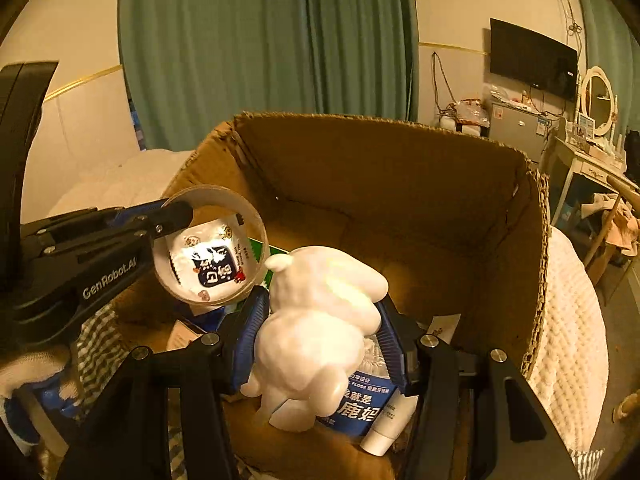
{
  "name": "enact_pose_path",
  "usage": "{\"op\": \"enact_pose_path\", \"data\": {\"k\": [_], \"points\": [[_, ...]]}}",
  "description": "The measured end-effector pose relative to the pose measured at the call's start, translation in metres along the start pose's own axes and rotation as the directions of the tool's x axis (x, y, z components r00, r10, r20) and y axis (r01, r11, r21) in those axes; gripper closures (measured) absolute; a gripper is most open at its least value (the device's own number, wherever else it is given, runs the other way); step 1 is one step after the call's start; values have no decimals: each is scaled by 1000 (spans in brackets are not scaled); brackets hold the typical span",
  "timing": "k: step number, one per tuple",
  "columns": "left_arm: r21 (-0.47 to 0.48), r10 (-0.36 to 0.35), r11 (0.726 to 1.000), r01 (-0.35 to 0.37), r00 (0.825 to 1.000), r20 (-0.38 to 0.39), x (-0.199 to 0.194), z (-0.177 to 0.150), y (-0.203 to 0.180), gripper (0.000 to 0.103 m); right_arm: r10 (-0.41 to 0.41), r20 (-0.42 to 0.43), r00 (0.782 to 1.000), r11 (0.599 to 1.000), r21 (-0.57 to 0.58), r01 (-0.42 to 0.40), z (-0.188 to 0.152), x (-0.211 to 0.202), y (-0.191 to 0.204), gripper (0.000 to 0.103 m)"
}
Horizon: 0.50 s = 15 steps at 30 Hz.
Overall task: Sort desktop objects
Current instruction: 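Open the left gripper to drop the container while the right releases the toy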
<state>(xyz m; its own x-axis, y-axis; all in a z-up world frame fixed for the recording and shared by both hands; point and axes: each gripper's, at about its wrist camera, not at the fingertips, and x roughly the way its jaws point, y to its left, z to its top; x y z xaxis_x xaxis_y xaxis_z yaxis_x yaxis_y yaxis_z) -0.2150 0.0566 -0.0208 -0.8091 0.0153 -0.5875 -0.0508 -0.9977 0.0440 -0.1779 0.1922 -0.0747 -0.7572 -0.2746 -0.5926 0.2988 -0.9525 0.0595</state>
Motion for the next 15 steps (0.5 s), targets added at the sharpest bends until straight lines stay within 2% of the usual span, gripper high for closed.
{"op": "enact_pose_path", "data": {"k": [3, 4, 6, 9, 12, 15], "points": [[-12, 0, 1000, 0, 1000, 0, 2, -1, 1, 78, -18, -7, 1000, 1000, 1, 18, -1, 2, -1, 51], [-15, 3, 1000, -3, 1000, 4, 1, 0, 0, 66, -18, -7, 1000, 1000, 1, 18, -1, 2, -1, 49], [-29, 12, 1000, -11, 1000, 25, -4, 1, 1, 49, -25, -8, 1000, 1000, -1, 25, -1, 2, -2, 47], [-49, 12, 999, -9, 999, 49, -16, 2, 5, 49, -36, 11, 999, 999, 3, 36, 0, -5, -3, 46], [-57, 12, 998, -8, 998, 58, -27, 2, 9, 48, -57, 32, 998, 998, 4, 57, -1, -17, -4, 37], [-59, 16, 998, -12, 998, 69, -41, 0, 13, 45, -67, 56, 996, 998, 13, 67, 1, -30, -4, 32]]}}
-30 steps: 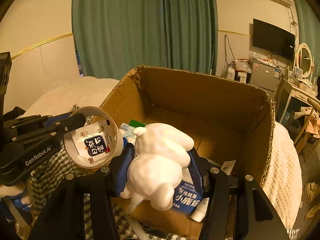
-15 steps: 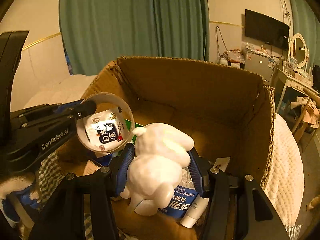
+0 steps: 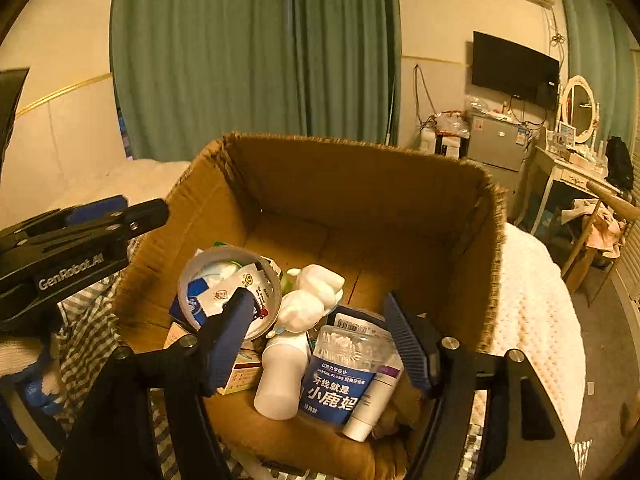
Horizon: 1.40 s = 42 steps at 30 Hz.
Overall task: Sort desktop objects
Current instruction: 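Open the left gripper to drop the container while the right releases the toy, then withdraw both grippers from the cardboard box back to the sheet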
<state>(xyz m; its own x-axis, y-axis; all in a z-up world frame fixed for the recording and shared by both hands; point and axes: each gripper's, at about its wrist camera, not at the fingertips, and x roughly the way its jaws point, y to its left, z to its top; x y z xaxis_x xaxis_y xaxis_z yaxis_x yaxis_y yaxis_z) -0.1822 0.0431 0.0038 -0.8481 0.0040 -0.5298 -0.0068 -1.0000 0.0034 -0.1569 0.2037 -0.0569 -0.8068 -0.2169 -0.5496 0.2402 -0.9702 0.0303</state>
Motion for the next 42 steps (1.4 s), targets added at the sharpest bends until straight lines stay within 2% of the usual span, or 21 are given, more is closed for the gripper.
{"op": "enact_pose_path", "data": {"k": [2, 9, 11, 13, 17, 19, 24, 34, 42], "points": [[-4, -4, 1000, 4, 1000, 11, -12, -1, 4, 39, 0, 19, 1000, 1000, 8, 0, 1, -10, 0, 25], [-9, 10, 1000, -10, 999, 48, -57, -2, 16, 36, 8, 83, 997, 1000, -4, -8, 1, -51, 12, 23], [-16, 15, 1000, -14, 998, 63, -70, -1, 19, 32, 16, 99, 995, 1000, 6, -16, 1, -61, 19, 18], [-24, 20, 1000, -18, 997, 77, -83, -1, 23, 22, 33, 117, 993, 999, 16, -35, -1, -72, 23, 12], [-34, 25, 999, -21, 994, 106, -108, -1, 31, 15, 36, 129, 991, 999, 2, -37, -10, -92, 36, 11], [-51, 30, 998, -24, 992, 122, -119, 0, 36, 0, 42, 140, 989, 999, -10, -41, -15, -103, 43, 8], [-77, 25, 997, -14, 990, 136, -143, -3, 45, 0, 29, 162, 986, 999, -31, -24, -28, -127, 56, 0], [-93, 68, 994, -54, 985, 159, -175, -22, 55, 0, 21, 141, 990, 1000, -25, -18, -56, -150, 59, 0], [-76, 57, 996, -44, 983, 172, -183, -42, 58, 0, 4, 135, 991, 999, -33, 1, -68, -162, 68, 0]]}}
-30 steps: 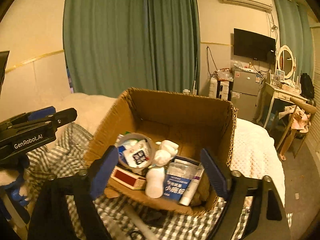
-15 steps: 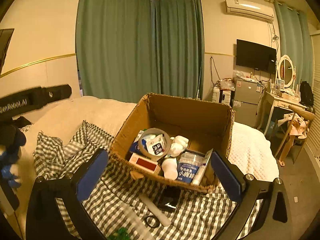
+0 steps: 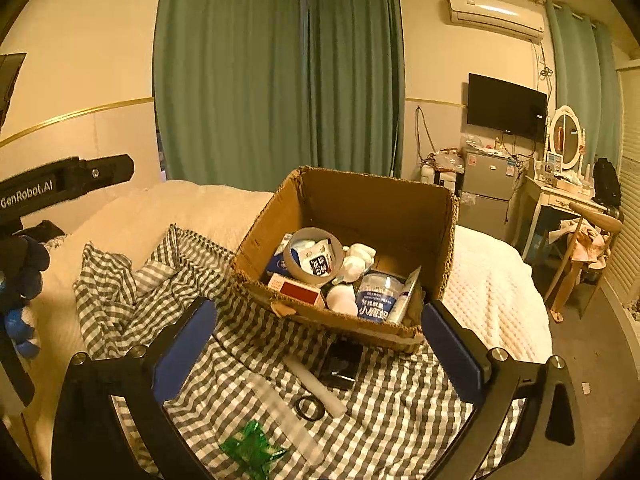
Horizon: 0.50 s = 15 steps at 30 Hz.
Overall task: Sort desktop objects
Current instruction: 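Withdraw both grippers from the cardboard box back to the sheet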
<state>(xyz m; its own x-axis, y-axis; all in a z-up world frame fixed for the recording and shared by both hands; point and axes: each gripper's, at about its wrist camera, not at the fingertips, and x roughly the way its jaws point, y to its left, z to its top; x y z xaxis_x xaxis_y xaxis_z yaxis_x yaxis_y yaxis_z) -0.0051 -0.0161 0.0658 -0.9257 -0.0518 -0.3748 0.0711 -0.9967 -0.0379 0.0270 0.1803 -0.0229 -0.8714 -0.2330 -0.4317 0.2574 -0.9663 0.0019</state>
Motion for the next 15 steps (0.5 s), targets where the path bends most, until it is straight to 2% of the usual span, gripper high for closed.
{"op": "enact_pose_path", "data": {"k": [3, 7, 15], "points": [[16, 5, 1000, -5, 1000, 7, -1, -12, 0, 0, -10, -12, 1000, 1000, 8, 11, -6, -3, 2, 0], [17, 8, 1000, -7, 999, -35, 7, -26, 2, 0, -26, -23, 999, 1000, 0, 26, -14, -4, 3, 0], [27, 8, 1000, -7, 999, -49, 17, -53, 5, 0, -35, -62, 997, 999, -8, 34, -28, 7, 7, 0]]}}
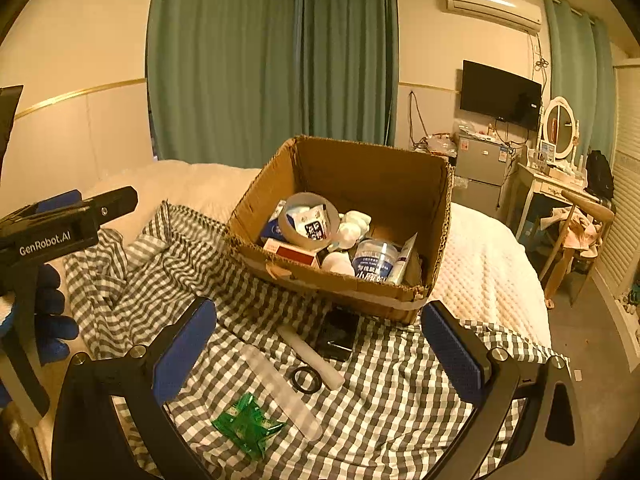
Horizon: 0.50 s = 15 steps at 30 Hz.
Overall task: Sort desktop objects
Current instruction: 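Withdraw both grippers from the cardboard box back to the sheet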
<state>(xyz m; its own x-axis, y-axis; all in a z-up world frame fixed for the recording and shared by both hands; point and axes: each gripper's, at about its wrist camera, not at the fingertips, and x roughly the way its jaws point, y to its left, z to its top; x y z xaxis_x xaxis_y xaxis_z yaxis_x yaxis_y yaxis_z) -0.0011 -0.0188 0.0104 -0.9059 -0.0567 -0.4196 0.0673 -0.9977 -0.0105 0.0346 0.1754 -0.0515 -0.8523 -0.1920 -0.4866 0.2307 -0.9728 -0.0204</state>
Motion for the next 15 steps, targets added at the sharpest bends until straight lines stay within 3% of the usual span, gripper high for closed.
{"op": "enact_pose_path", "data": {"k": [15], "points": [[40, -49, 998, 53, 995, -91, 33, -41, 4, 0, 23, -72, 997, 996, -89, -30, -28, 35, 3, 0]]}}
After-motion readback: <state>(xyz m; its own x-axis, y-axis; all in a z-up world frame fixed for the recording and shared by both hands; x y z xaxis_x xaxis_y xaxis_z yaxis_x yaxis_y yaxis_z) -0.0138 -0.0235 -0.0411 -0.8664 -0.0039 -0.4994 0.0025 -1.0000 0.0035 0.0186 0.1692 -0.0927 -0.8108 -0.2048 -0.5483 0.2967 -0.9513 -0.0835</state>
